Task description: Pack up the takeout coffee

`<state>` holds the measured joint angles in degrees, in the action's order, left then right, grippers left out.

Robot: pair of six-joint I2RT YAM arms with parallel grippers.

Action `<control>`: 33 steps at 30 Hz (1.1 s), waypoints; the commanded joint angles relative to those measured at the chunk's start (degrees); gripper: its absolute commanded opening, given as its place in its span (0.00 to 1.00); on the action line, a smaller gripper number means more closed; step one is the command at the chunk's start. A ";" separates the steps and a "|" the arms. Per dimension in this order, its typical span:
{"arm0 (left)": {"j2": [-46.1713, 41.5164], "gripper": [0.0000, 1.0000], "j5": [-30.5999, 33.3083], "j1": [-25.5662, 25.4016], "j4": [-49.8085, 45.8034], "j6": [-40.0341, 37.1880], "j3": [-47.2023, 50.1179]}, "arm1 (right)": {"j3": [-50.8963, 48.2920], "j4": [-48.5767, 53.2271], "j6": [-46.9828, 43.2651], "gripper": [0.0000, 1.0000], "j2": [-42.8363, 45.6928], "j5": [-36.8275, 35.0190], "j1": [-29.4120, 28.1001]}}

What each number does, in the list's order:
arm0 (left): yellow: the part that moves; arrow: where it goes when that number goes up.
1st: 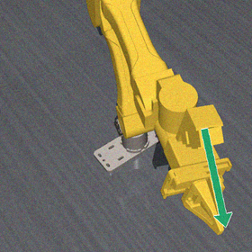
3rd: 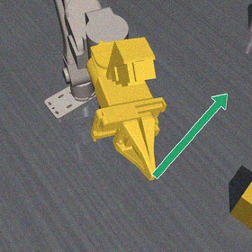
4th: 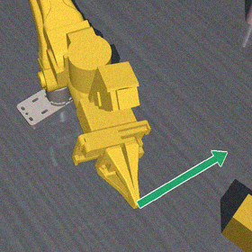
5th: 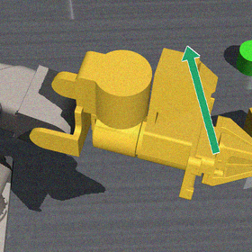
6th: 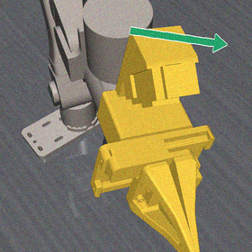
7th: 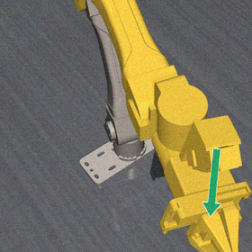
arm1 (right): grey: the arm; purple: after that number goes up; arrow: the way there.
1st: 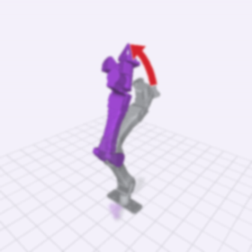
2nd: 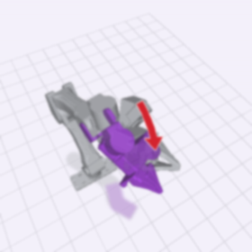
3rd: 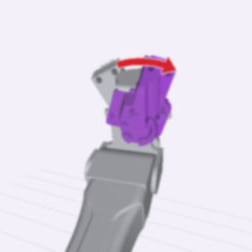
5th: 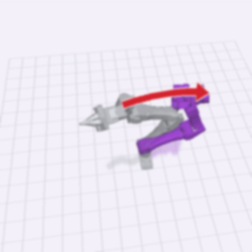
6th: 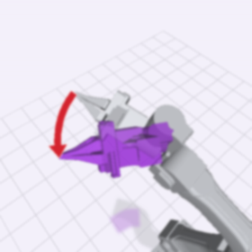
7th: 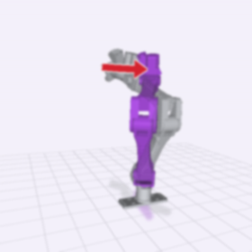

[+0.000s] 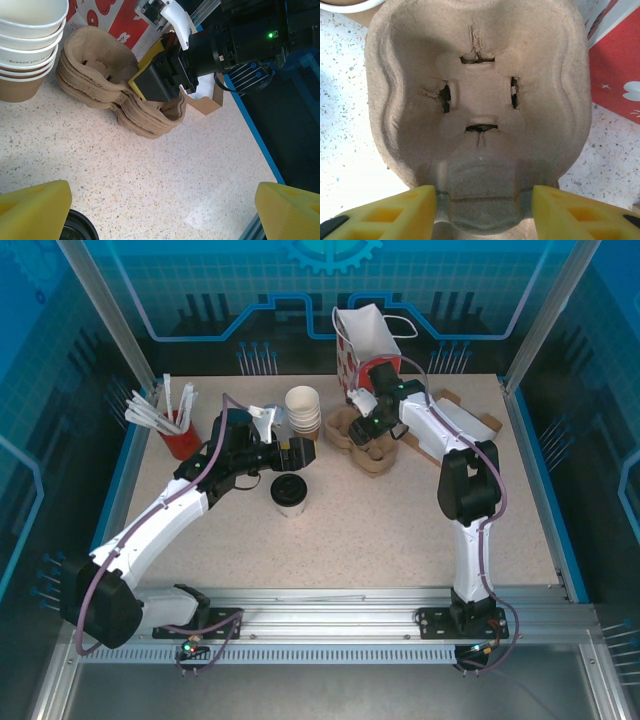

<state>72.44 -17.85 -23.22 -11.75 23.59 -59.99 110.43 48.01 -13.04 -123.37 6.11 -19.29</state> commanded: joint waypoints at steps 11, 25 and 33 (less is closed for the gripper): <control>0.08 0.95 0.16 -0.59 -0.21 -0.22 0.00 | 2.84 4.45 -2.25 0.55 -3.09 3.56 0.92; 0.11 0.95 0.09 -0.89 -0.12 -0.13 0.39 | 3.94 6.89 -3.93 0.57 -3.34 4.80 1.45; -0.14 0.95 0.09 -1.02 -0.14 -0.05 0.31 | 3.91 6.84 -4.67 0.54 -4.23 2.71 1.80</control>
<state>72.44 -17.85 -23.81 -11.75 23.59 -59.96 113.58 51.96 -16.45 -125.51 10.09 -18.63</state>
